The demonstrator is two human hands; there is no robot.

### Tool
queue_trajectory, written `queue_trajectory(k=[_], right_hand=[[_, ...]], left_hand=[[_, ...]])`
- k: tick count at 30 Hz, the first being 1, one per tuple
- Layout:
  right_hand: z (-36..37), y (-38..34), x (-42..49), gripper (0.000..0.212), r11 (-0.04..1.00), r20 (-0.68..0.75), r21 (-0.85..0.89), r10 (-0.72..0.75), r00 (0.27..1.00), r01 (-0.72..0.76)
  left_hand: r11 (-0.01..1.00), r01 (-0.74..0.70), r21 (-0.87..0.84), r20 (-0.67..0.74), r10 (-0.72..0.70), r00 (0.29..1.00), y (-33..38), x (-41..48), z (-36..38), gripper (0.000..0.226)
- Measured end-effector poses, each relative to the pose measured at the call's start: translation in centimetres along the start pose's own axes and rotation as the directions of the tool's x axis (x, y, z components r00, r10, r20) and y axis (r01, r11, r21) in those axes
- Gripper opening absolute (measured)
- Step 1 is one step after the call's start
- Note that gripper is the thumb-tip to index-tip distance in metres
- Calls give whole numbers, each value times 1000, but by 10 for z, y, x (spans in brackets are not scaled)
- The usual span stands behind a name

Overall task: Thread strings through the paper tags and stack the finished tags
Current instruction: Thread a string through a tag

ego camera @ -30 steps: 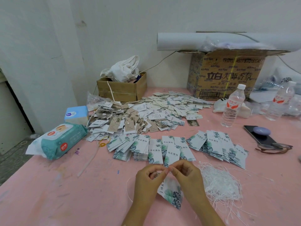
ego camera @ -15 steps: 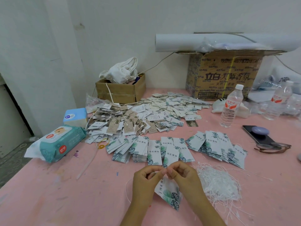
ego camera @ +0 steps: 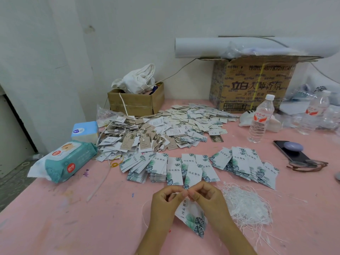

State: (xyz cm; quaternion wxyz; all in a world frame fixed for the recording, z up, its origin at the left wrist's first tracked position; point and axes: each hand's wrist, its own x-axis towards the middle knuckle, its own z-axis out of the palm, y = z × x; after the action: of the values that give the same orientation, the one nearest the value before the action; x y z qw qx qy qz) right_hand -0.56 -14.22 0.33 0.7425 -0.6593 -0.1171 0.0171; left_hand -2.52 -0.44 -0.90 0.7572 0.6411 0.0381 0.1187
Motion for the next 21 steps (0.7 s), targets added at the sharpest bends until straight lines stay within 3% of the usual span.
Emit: queue_trajectory(k=[4, 9, 14, 16, 21], right_hand=[[1, -2, 1, 13, 996, -17, -71, -63, 998, 62], [-3, 6, 0, 35, 912, 33, -405, -55, 998, 64], [-1, 14, -3, 37, 784, 144, -617, 31, 989, 66], [0, 12, -2, 30, 754, 163, -652, 37, 986, 80], [1, 8, -4, 31, 816, 134, -575, 23, 991, 58]], left_hand=[[998, 57, -13, -4, -57, 998, -2, 1, 1, 11], [935, 140, -325, -120, -187, 975, 4, 4, -2, 29], [779, 128, -613, -85, -226, 970, 9, 8, -8, 33], [727, 128, -674, -66, -232, 971, 10, 10, -9, 31], [589, 90, -803, -52, -220, 974, 10, 14, -17, 23]])
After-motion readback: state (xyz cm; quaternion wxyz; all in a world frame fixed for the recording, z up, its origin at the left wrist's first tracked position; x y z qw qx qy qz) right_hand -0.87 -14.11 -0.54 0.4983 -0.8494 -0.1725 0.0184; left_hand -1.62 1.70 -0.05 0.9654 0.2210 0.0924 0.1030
